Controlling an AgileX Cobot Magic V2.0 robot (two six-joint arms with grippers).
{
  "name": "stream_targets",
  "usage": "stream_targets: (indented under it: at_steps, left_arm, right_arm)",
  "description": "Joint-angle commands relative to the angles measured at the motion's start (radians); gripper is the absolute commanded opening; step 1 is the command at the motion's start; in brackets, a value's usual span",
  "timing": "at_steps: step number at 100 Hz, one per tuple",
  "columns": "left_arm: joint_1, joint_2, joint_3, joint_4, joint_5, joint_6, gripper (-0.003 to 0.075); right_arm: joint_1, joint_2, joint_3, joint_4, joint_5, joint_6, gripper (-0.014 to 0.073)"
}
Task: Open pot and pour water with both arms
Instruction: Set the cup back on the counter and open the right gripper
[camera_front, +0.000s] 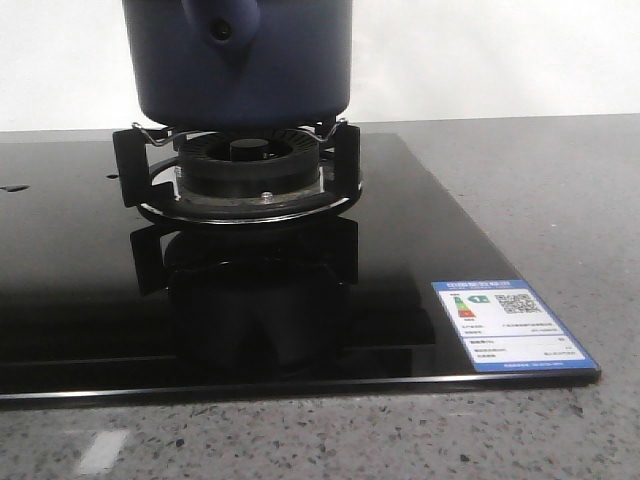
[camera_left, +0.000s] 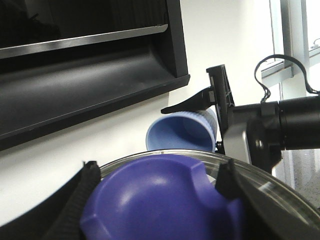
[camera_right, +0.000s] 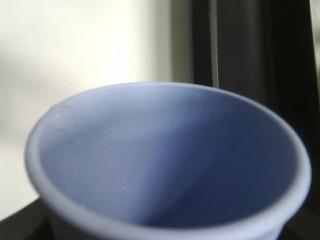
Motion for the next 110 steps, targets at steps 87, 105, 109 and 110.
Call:
stream_targets:
  at_steps: [87,105,109,110]
  left_arm:
    - [0.004,0.04,-0.03,-0.099,0.077,-0.007,0.0207]
    - [0.004,0.051,-0.03,-0.099,0.092,-0.007,0.0207]
    - [0.004,0.051,-0.03,-0.099,0.096,-0.007,0.0207]
    - [0.004,0.051,-0.03,-0.099,0.096,-0.007,0.0207]
  right_arm:
    - [-0.654,-0.512,0.897,0.887,-0.514,0.337,0.0248]
    - [-0.66,-0.462,0.938,0.887,-0.519,0.337,0.0248]
    - [-0.66,-0.447,0.938,0.887,-0.516,0.337,0.0248]
    - [-0.66,-0.442,0.938,0.887,-0.516,0.337,0.0248]
